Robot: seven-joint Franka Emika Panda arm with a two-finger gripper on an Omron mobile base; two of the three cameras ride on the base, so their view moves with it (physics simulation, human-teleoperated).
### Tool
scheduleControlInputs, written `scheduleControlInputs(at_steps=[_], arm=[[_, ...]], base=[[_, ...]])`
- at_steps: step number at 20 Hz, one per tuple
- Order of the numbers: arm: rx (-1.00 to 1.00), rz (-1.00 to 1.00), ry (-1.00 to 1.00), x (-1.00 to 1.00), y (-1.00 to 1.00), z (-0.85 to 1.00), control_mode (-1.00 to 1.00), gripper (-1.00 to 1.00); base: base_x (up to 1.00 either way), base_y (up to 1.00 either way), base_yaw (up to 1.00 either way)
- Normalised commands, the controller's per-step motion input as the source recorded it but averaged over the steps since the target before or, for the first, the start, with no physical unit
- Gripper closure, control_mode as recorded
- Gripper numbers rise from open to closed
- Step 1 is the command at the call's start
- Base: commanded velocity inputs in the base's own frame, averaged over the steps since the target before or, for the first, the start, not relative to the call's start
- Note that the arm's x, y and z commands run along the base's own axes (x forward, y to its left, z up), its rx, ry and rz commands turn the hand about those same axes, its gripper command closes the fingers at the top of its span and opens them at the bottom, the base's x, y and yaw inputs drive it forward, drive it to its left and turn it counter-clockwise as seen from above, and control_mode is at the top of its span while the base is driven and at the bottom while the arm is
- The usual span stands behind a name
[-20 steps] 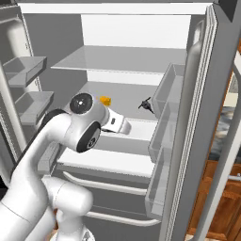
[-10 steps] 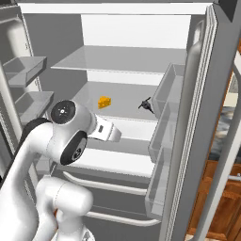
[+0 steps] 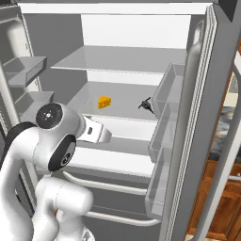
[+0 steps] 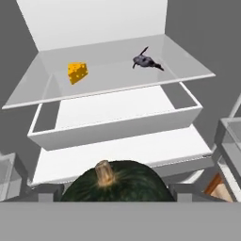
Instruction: Take the cheese, fish, and squash from the fridge and place them on the plate on the dining counter to create an appetizer plate.
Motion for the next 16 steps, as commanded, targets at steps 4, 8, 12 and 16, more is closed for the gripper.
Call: scheduleControlInputs(at_steps=[4, 8, 12, 16], arm=[[0.0, -0.01, 0.0, 0.13, 0.11, 0.0, 1.0, 1.0], [0.0, 0.0, 0.0, 0.0, 0.0, 0.0, 1.0, 1.0], [0.0, 0.0, 0.0, 0.0, 0.0, 0.0, 1.0, 1.0], [0.0, 0.0, 0.0, 0.0, 0.0, 0.0, 1.0, 1.0]], base=[[0.04, 0.01, 0.0], [-0.54, -0.01, 0.0], [-0.9, -0.01, 0.0], [-0.86, 0.0, 0.0]])
